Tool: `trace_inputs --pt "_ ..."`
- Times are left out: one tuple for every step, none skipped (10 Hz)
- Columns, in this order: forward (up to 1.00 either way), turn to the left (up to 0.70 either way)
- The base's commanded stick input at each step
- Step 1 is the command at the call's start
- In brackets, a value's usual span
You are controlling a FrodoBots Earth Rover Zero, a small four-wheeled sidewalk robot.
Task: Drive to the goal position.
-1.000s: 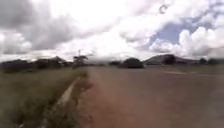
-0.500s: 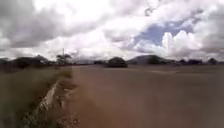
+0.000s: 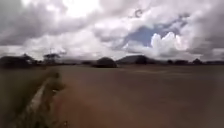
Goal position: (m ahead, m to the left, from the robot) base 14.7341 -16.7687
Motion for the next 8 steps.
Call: trace_inputs --pt "0.19 -0.38" --pt "0.32 -0.63" --pt "0.49 -0.43" --pt "0.67 -0.06" --pt "0.70 0.00" --pt "0.70 0.00" --pt "0.70 -0.02" --pt "0.70 -0.05"
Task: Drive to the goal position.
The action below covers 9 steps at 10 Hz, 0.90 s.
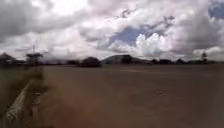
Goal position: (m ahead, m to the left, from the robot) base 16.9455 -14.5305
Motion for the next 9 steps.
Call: trace_inputs --pt "0.70 -0.34" --pt "0.70 -0.35" --pt "0.70 -0.35" --pt "0.70 -0.35" --pt "0.70 -0.35" --pt "0.70 -0.35" --pt "0.70 -0.35" --pt "0.70 -0.35" --pt "0.70 -0.35"
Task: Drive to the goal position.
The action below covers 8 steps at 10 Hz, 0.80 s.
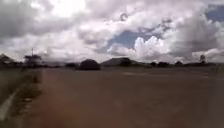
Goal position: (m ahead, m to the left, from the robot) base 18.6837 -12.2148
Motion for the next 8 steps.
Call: trace_inputs --pt "0.70 -0.35" --pt "0.70 -0.35" --pt "0.70 -0.35" --pt "0.70 -0.35" --pt "0.70 -0.35" --pt "0.70 -0.35" --pt "0.70 -0.35" --pt "0.70 -0.35"
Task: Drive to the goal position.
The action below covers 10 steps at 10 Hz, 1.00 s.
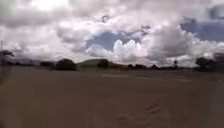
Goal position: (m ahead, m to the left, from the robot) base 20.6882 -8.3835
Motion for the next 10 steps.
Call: trace_inputs --pt "0.70 -0.35" --pt "0.70 -0.35" --pt "0.70 -0.35" --pt "0.70 -0.35" --pt "0.70 -0.35" --pt "0.70 -0.35" --pt "0.70 -0.35" --pt "0.70 -0.20" --pt "0.70 -0.13" --pt "0.70 -0.07"
